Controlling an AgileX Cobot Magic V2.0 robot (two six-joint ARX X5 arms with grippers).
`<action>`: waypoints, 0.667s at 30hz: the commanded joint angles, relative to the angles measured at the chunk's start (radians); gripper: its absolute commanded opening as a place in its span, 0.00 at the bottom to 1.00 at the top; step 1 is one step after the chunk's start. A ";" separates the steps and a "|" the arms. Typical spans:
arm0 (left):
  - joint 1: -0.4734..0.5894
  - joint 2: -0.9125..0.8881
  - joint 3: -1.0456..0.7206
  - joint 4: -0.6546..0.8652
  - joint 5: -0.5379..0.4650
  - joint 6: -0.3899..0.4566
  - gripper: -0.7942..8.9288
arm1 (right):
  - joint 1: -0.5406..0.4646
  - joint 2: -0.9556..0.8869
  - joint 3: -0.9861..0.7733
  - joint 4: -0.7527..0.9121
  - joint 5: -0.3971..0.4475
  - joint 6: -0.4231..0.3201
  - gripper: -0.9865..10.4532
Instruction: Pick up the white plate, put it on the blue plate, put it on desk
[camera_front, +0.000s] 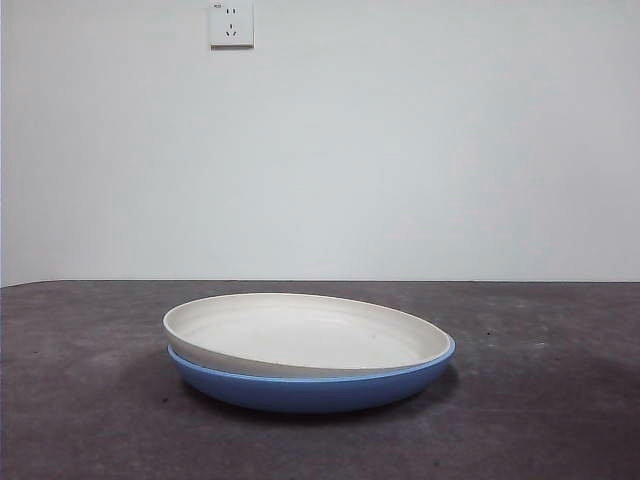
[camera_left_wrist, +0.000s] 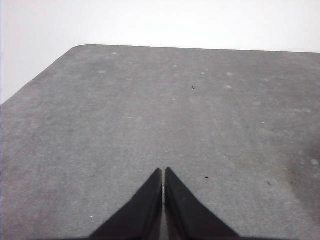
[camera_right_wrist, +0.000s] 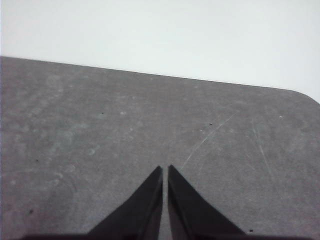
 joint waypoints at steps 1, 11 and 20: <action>0.000 -0.001 -0.005 -0.043 -0.009 0.012 0.09 | -0.011 -0.013 -0.020 -0.005 0.003 -0.046 0.10; 0.000 -0.001 -0.005 -0.043 -0.009 0.012 0.09 | -0.033 -0.041 -0.026 -0.105 0.004 -0.047 0.10; 0.000 -0.001 -0.005 -0.043 -0.009 0.012 0.09 | -0.040 -0.041 -0.026 -0.113 0.002 -0.044 0.10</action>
